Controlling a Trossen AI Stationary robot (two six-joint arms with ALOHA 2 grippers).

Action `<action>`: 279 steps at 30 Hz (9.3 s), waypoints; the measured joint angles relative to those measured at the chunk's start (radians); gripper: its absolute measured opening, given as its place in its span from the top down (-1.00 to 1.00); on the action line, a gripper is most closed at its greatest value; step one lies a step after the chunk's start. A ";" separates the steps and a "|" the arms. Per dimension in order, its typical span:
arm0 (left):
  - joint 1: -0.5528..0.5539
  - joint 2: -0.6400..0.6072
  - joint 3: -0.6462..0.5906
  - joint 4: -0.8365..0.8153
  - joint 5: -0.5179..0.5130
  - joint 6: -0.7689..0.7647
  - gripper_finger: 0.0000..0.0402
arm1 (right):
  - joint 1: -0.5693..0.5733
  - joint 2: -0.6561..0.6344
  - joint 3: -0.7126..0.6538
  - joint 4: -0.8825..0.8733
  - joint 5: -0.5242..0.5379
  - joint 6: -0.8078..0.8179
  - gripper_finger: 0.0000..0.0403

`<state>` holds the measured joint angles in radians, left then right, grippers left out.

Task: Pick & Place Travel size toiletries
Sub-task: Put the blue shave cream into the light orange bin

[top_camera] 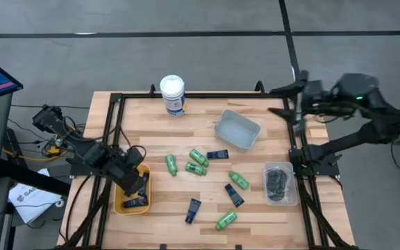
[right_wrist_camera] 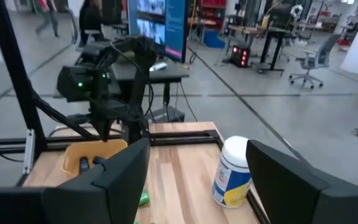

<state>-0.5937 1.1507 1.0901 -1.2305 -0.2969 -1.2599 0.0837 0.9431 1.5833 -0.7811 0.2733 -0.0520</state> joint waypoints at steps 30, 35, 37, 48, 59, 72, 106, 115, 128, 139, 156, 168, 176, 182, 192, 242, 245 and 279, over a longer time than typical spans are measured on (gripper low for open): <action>0.282 0.129 0.030 0.577 -0.055 0.415 0.59 | 0.024 -0.763 -0.793 0.414 -0.090 0.145 -0.29; 0.287 0.181 0.030 0.654 -0.014 0.414 0.39 | 0.024 -0.900 -0.912 0.488 -0.094 0.224 -0.29; 0.287 0.198 0.030 0.686 -0.001 0.411 0.34 | 0.024 -0.938 -0.952 0.515 -0.114 0.239 -0.29; 0.288 0.275 0.029 0.827 0.005 0.407 0.35 | 0.035 -0.920 -1.106 0.638 -0.281 0.332 -0.29; 0.288 0.366 0.029 0.952 0.017 0.407 0.36 | 0.106 -0.937 -1.320 0.799 -0.316 0.460 -0.29; 0.283 0.398 0.029 1.010 0.021 0.340 0.37 | 0.251 -0.938 -1.505 0.899 -0.333 0.524 -0.21; 0.076 0.659 0.164 1.082 -0.027 0.064 1.00 | 0.302 -0.937 -1.573 0.792 -0.325 0.655 0.62; 0.129 0.793 0.439 0.540 0.075 -0.003 1.00 | 0.302 -0.936 -1.573 0.792 -0.325 0.655 0.62; 0.111 0.933 0.591 0.419 0.169 -0.139 1.00 | 0.302 -0.931 -1.573 0.792 -0.325 0.655 0.62; 0.075 0.935 0.591 0.435 0.183 -0.077 0.68 | 0.302 -0.931 -1.573 0.792 -0.325 0.655 0.62; 0.078 0.949 0.585 0.440 0.150 -0.028 -0.31 | 0.302 -0.931 -1.573 0.791 -0.325 0.655 0.62; 0.077 0.949 0.513 0.456 0.203 -0.116 -0.23 | 0.302 -0.931 -1.573 0.791 -0.325 0.655 0.62; 0.077 0.951 0.499 0.463 0.218 -0.130 -0.22 | 0.302 -0.931 -1.573 0.791 -0.325 0.655 0.62; 0.077 0.983 0.498 0.476 0.230 -0.132 -0.22 | 0.302 -0.930 -1.574 0.791 -0.325 0.655 0.62; 0.077 1.056 0.505 0.488 0.342 -0.167 -0.22 | 0.302 -0.931 -1.574 0.792 -0.325 0.655 0.62; -0.008 0.415 0.489 -0.278 0.137 -0.549 0.48 | 0.302 -0.931 -1.574 0.792 -0.325 0.655 0.62; -0.044 0.391 0.440 -0.289 0.147 -0.608 0.48 | 0.302 -0.931 -1.574 0.792 -0.325 0.655 0.62; -0.032 0.387 -0.095 0.081 0.320 -0.659 0.46 | 0.302 -0.931 -1.574 0.792 -0.326 0.655 0.62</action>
<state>-0.6258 1.5379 0.9947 -1.1498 0.0236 -1.9187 0.3857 0.0120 0.0097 0.0105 -0.0522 0.6026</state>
